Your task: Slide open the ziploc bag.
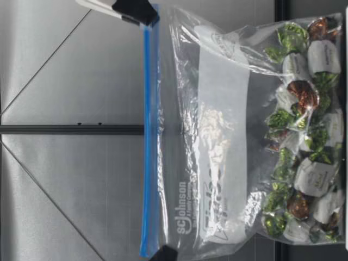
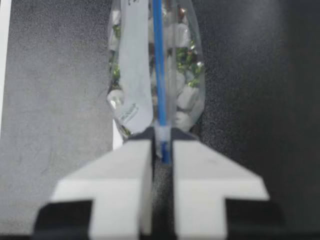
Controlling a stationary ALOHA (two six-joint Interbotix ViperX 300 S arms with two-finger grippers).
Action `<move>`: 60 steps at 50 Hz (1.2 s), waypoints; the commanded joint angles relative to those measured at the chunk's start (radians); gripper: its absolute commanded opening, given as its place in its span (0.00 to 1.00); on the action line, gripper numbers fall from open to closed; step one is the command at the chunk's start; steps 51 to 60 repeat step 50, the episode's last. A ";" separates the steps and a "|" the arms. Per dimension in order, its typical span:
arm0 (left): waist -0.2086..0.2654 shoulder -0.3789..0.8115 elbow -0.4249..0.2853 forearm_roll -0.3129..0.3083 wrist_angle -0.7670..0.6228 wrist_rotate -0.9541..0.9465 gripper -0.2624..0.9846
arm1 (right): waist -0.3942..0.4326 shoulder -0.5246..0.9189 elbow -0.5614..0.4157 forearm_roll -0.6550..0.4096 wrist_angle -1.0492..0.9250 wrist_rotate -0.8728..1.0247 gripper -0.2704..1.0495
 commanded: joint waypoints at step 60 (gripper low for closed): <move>0.006 -0.097 -0.035 0.017 0.000 0.015 0.48 | -0.011 -0.075 0.112 0.005 -0.373 0.005 0.49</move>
